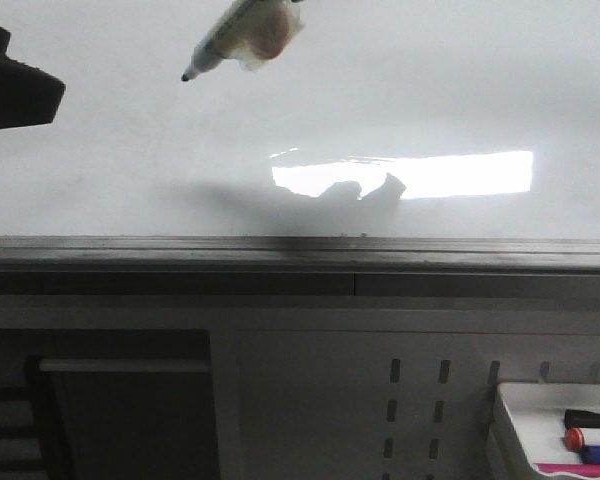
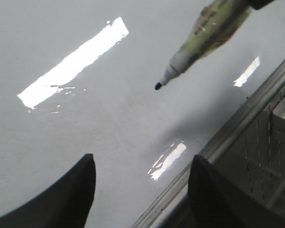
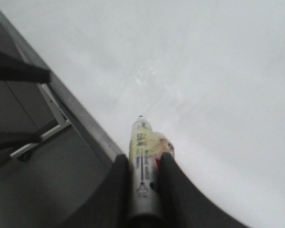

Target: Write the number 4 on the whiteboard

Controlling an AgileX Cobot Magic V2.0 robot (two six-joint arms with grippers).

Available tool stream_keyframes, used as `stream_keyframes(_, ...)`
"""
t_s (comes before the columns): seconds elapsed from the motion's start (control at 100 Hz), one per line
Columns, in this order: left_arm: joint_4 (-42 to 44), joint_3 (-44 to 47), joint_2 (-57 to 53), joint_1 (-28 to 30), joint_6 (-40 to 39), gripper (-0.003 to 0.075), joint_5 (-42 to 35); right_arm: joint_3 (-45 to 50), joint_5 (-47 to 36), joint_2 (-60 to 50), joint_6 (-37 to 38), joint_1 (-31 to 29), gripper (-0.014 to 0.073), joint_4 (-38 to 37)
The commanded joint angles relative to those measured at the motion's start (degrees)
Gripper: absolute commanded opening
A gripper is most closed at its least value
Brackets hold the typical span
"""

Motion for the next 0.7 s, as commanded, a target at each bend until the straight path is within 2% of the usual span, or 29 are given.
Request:
stream_keyframes(0.0, -1.7, -1.4, -1.0, -0.2, -0.6, 0.0400, -3.2, -4.8, -3.9, 1.4, -0.2, -2.3, -0.0070, 0.0)
stream_keyframes(0.27, -1.7, -1.4, -0.9, -0.2, -0.6, 0.0400, -3.2, -10.7, -4.9, 6.8, -0.2, -6.5, -0.0071, -0.5)
stream_keyframes(0.4, -1.7, -1.4, -0.9, -0.2, -0.6, 0.0400, -3.2, -8.5, -2.3, 7.5, -0.2, -5.9, -0.0070, -0.2)
stream_keyframes(0.69, -1.6, -1.4, -0.9, -0.2, -0.6, 0.0400, -3.2, -3.3, -3.4, 7.4, -0.2, -3.4, -0.0070, 0.6)
